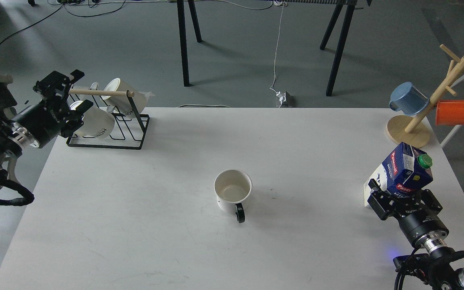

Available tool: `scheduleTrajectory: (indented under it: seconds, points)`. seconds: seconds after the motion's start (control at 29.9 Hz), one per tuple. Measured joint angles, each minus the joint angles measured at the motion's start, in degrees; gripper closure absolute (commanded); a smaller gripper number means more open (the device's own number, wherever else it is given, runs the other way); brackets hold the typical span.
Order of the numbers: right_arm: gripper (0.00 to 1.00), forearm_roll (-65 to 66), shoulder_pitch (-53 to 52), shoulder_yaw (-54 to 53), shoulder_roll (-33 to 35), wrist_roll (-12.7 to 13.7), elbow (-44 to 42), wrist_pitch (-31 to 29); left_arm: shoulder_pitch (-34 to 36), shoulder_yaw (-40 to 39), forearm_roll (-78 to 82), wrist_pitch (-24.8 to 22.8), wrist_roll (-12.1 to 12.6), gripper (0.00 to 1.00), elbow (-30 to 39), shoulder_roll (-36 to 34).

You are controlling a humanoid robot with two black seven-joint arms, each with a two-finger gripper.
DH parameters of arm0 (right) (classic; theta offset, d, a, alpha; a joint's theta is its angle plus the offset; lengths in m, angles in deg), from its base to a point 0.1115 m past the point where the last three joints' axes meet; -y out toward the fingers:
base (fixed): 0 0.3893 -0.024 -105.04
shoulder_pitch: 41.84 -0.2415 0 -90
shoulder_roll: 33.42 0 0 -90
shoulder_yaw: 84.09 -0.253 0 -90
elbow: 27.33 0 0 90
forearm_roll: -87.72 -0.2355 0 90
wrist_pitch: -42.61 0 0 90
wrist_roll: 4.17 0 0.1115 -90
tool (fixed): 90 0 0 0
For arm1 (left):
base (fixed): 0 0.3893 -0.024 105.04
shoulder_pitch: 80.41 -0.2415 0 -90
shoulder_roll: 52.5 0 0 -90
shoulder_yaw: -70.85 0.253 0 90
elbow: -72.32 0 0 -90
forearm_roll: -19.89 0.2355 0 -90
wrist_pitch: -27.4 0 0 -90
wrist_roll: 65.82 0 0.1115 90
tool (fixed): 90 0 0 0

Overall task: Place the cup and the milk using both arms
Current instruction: 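Grasp the blue-and-white milk carton with the right gripper, then carry the milk carton with the right gripper beside the white mug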

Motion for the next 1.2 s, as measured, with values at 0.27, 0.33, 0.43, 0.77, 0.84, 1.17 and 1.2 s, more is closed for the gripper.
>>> scheduleTrajectory:
  seconds: [0.27,0.33,0.43,0.77,0.84,1.17,1.2]
  points:
    - [0.55,2.13,0.29,-0.23,-0.22,0.16,0.4,0.0,-0.29,0.01,0.01,0.0,0.0,0.04,-1.27,0.12]
    - [0.56,2.39,0.4,-0.23,-0.24,0.36,0.72,0.0,-0.33,0.01,0.01,0.0,0.0,0.04,-1.75,0.44]
    - [0.56,2.87,0.45,-0.01,-0.59,0.6,1.28,0.0,-0.36,0.04,0.01,0.0,0.0,0.04,-2.01,0.66]
    - [0.56,7.41,0.29,0.52,-3.59,0.64,9.37,0.0,-0.7,0.1,0.01,0.0,0.0,0.04,-2.98,0.83]
    - [0.56,9.36,0.13,0.93,-4.16,0.63,10.59,0.0,-0.7,0.1,0.01,0.0,0.0,0.04,-3.07,0.91]
    - [0.56,16.88,-0.57,3.35,-10.74,0.54,10.75,0.0,-0.7,0.1,0.01,0.0,0.0,0.03,-3.16,1.16]
    - [0.56,17.39,-0.8,3.4,-11.59,0.53,10.32,0.0,-0.71,0.1,0.01,0.0,0.0,0.03,-3.18,1.16]
